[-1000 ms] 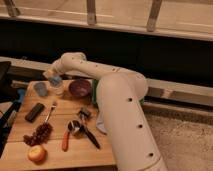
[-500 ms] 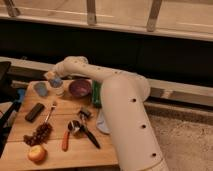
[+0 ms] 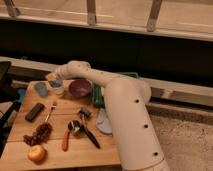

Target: Place sponge in paper cup

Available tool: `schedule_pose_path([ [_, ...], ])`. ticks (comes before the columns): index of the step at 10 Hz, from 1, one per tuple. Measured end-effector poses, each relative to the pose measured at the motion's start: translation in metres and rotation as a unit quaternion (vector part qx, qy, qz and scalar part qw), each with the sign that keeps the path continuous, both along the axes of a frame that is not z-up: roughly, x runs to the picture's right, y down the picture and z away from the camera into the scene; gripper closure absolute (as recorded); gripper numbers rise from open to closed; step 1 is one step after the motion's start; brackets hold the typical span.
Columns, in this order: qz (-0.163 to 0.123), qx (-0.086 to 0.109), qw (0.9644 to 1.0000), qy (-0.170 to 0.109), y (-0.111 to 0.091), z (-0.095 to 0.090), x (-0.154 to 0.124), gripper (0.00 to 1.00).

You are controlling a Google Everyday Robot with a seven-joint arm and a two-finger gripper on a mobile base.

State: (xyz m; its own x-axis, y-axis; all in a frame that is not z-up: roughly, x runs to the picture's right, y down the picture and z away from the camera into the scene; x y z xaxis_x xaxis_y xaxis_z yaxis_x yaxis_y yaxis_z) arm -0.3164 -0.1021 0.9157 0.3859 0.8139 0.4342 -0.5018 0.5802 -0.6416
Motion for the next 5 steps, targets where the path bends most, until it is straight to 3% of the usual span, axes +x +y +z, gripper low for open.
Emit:
schedule_pose_path([
  [5, 0.002, -0.006, 1.0000, -0.006, 0.0073, 0.0018, -0.0016, 0.34],
])
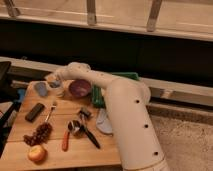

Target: Place sponge in paper cup

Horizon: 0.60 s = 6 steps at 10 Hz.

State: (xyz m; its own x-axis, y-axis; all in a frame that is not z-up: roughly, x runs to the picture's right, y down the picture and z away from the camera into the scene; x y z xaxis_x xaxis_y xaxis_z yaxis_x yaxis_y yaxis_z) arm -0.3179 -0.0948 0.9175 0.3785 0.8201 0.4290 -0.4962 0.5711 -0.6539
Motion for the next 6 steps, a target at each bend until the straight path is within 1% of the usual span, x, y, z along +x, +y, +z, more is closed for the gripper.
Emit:
schedule_pose_path([
  [1, 0.000, 0.000, 1.0000, 0.001, 0.0001, -0.0010, 0.0014, 0.28],
  [6, -0.005, 0.001, 1.0000, 0.005, -0.0025, -0.0047, 0.0016, 0.27],
])
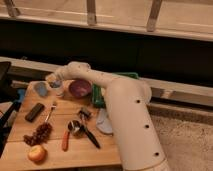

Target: Place sponge in paper cup

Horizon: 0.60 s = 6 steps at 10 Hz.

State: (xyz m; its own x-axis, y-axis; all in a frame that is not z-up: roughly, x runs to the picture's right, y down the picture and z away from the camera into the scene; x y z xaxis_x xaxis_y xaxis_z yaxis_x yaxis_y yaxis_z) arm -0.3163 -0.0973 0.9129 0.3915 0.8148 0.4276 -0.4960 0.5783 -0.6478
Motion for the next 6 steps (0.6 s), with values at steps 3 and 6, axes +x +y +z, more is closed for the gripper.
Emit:
schedule_pose_path([
  [3, -0.008, 0.009, 0.9999, 0.004, -0.010, -0.005, -0.001, 0.27],
  [6, -0.028, 0.033, 0.9988, 0.020, -0.034, -0.018, 0.005, 0.27],
])
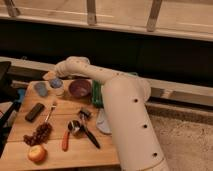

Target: Place sponge in paper cup

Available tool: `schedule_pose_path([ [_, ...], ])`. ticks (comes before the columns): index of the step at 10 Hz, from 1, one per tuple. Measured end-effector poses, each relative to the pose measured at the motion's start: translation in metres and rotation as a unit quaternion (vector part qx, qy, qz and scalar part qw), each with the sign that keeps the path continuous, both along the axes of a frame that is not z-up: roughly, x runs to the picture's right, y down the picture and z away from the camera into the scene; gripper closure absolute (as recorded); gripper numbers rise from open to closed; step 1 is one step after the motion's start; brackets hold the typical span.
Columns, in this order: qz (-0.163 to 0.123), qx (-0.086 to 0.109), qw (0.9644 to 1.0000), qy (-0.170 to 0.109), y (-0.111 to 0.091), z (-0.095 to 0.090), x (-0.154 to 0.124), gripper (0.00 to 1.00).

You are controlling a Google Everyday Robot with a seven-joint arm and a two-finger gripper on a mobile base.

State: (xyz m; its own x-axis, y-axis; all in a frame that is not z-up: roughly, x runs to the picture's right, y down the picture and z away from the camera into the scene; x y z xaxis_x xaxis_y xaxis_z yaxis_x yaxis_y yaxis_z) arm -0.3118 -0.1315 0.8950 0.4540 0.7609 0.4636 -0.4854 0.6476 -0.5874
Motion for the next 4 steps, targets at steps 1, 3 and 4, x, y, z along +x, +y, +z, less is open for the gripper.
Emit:
schedule_pose_path([
  [1, -0.006, 0.006, 0.9999, 0.006, -0.008, -0.007, 0.001, 0.27],
  [3, -0.022, 0.013, 0.9995, 0.021, -0.017, -0.020, -0.002, 0.27],
  [4, -0.022, 0.012, 0.9994, 0.022, -0.017, -0.019, -0.002, 0.27],
])
